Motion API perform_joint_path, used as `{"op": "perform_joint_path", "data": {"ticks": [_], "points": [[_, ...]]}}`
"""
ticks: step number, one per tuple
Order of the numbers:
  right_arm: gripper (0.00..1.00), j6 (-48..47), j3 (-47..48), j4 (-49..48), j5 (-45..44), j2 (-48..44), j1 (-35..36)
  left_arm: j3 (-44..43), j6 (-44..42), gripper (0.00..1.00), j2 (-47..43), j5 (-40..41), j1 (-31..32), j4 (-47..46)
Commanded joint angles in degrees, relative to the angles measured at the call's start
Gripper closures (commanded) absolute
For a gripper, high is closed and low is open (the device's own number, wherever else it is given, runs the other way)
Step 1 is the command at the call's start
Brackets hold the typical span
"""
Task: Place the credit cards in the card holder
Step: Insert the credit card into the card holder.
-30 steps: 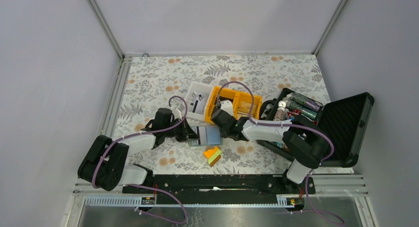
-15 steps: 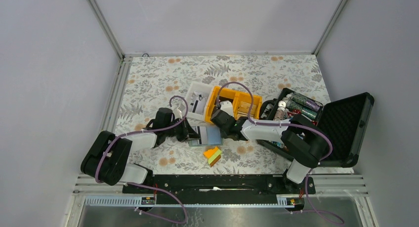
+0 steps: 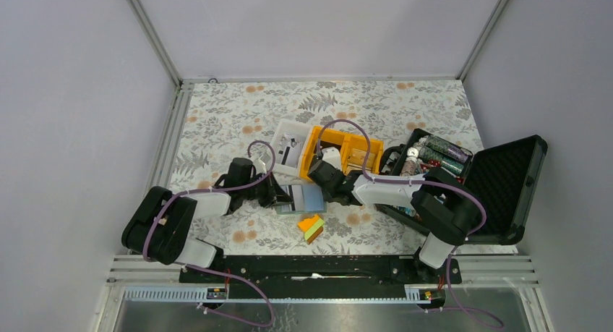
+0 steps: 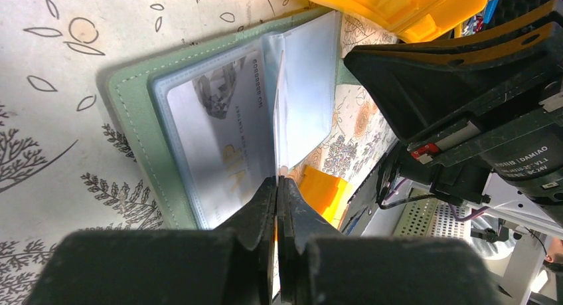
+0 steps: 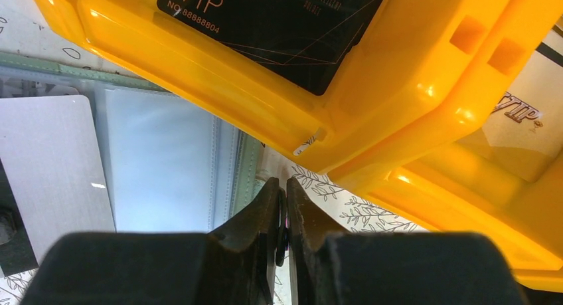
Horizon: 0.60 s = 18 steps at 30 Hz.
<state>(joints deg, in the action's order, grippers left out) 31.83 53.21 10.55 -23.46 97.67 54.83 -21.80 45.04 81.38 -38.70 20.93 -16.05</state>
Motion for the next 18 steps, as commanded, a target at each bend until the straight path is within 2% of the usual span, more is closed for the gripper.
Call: {"op": "perform_joint_path", "data": {"ticks": [1, 18], "points": [[0.87, 0.91, 2.29, 1.06, -2.76, 0.92, 0.72, -0.77, -0.37, 1.0, 0.76, -0.58, -0.28, -3.49], [0.97, 1.02, 3.28, 1.04, -1.9, 1.84, 1.16, -1.55, 0.22, 1.0, 5.03, -3.61, 0.02, -7.51]]}}
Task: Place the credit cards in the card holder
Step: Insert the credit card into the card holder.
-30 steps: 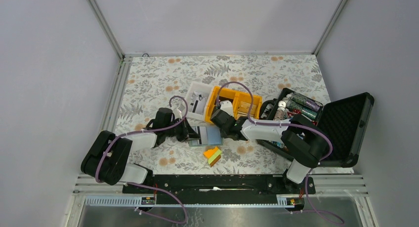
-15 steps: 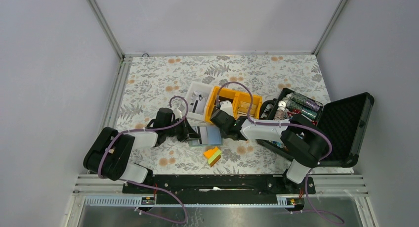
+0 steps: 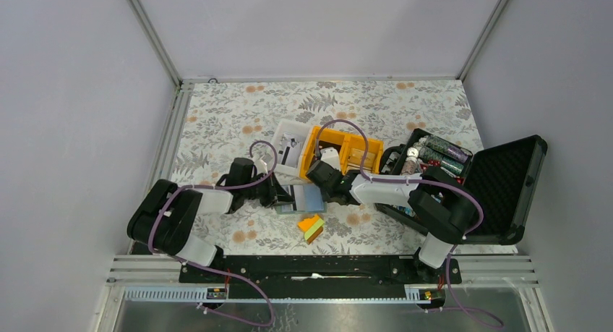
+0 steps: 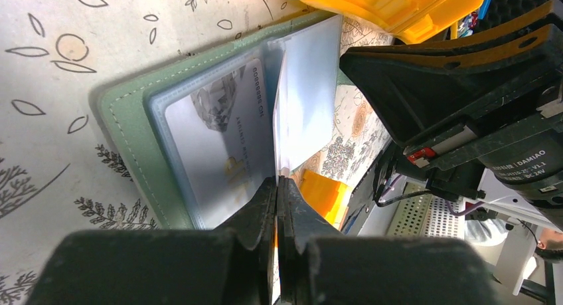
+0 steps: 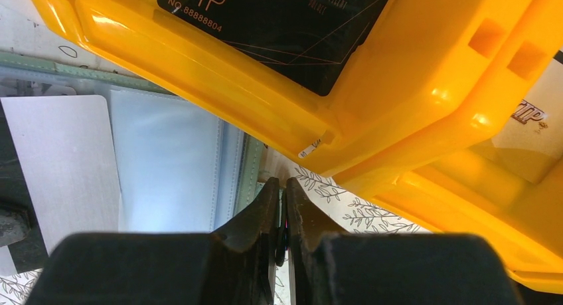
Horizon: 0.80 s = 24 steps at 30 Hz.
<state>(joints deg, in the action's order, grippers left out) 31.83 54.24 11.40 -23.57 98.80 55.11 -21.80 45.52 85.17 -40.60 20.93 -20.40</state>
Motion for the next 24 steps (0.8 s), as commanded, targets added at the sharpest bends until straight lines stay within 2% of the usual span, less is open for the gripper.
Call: {"op": "perform_joint_path", "data": {"ticks": [1, 24], "points": [[0.97, 1.0, 2.2, 0.2, -1.75, 0.69, 0.86, -1.57, -0.19, 1.0, 1.43, -1.89, 0.03, -3.3], [1.0, 1.23, 2.55, 0.73, -2.0, 0.31, 1.25, -4.43, 0.23, 1.0, 7.6, -4.58, 1.25, -5.53]]}}
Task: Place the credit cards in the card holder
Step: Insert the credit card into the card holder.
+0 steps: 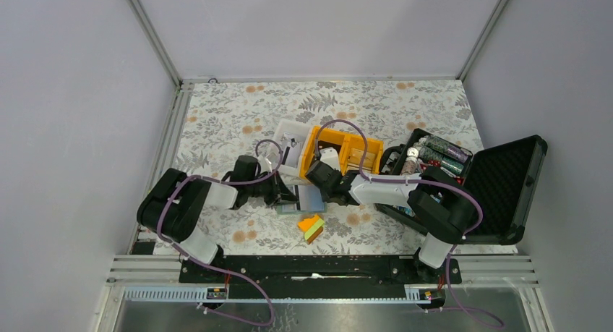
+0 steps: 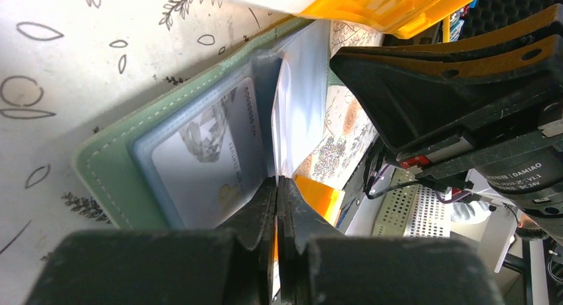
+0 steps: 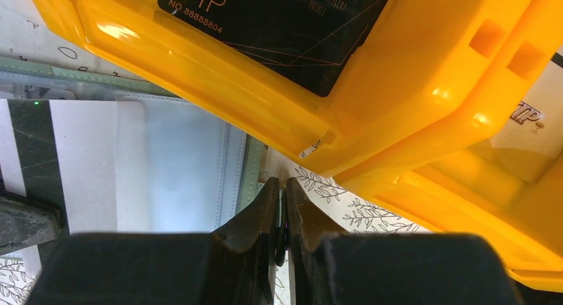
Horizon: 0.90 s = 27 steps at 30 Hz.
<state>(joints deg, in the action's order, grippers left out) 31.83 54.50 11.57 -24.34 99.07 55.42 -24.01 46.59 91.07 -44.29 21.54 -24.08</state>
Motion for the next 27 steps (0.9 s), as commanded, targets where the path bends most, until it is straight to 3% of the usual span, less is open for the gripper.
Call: {"op": "perform_joint_path", "data": {"ticks": [1, 5, 13, 18, 23, 27], "points": [[1.0, 1.18, 2.36, 0.52, -1.24, 0.08, 0.92, -2.52, -0.92, 1.0, 1.99, -0.9, 0.81, -1.81], [1.0, 1.16, 2.63, 0.55, -1.15, 0.31, 0.96, -4.01, -2.08, 0.98, 2.16, 0.52, 1.84, 0.4], [1.0, 1.01, 2.39, 0.55, -1.45, 0.21, 1.01, -6.44, -6.6, 0.64, -2.41, 8.83, 2.28, 12.82], [1.0, 0.74, 2.54, 0.9, -1.92, 0.25, 1.01, -8.13, -9.61, 0.52, -5.84, 13.87, 2.74, 20.21], [1.0, 0.73, 2.62, 0.84, -1.88, 0.5, 1.01, -10.02, -12.16, 0.46, -6.92, 17.3, 3.71, 26.17], [1.0, 0.85, 2.62, 0.83, -1.61, 0.6, 1.01, -10.31, -11.88, 0.48, -6.77, 17.32, 4.34, 25.83]]}}
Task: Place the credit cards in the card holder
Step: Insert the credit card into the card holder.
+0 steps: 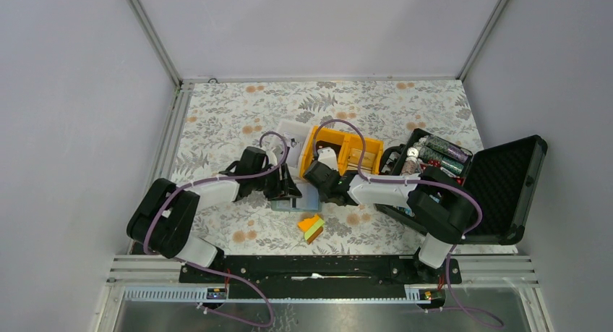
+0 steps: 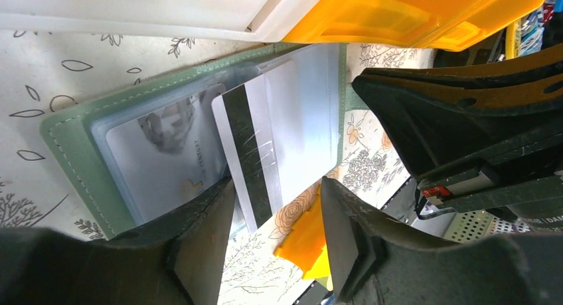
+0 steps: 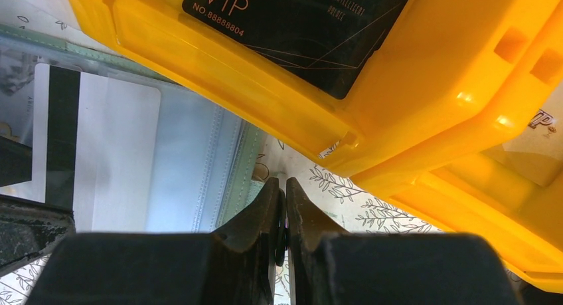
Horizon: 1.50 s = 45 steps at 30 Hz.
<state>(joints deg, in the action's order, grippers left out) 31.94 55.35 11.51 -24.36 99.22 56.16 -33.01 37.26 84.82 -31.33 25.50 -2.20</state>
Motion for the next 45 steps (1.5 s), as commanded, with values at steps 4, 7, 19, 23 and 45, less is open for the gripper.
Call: {"op": "perform_joint_path", "data": {"ticks": [4, 7, 19, 23, 45], "points": [[1.0, 0.74, 1.76, 0.95, -1.52, 0.58, 0.35, -2.61, -1.64, 0.53, 1.1, 4.09, 1.97, 3.23], [1.0, 0.76, 1.8, 0.92, -1.48, 0.69, 0.35, -4.35, -1.0, 0.55, 2.2, 4.7, 4.24, 3.31], [1.0, 1.49, 1.14, 0.96, -1.94, 0.13, 0.53, -9.78, -0.77, 0.55, 2.68, 14.75, 11.76, 8.86], [1.0, 1.77, 0.4, 1.23, -2.82, -1.25, 0.53, -8.52, -1.2, 0.48, 0.14, 16.07, 11.77, 9.11], [0.55, -0.45, -5.27, -9.62, 15.44, -13.6, 0.53, 6.09, 0.58, 0.24, -21.14, 25.9, 0.74, 8.23]]}}
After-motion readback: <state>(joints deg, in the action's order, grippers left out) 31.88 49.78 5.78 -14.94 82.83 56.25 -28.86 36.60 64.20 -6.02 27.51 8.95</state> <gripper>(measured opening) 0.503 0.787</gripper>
